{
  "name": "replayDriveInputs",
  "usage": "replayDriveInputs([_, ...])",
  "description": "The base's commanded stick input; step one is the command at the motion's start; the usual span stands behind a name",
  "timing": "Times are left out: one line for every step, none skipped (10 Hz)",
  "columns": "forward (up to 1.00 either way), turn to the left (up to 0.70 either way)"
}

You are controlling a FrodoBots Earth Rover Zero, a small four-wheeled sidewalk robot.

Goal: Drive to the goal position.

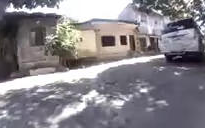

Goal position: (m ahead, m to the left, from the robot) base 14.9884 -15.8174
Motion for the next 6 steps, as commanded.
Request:
replayDriveInputs([1.00,-0.40])
replayDriveInputs([1.00,-0.40])
replayDriveInputs([1.00,-0.40])
replayDriveInputs([1.00,-0.40])
replayDriveInputs([0.67,-0.55])
replayDriveInputs([0.00,-0.51])
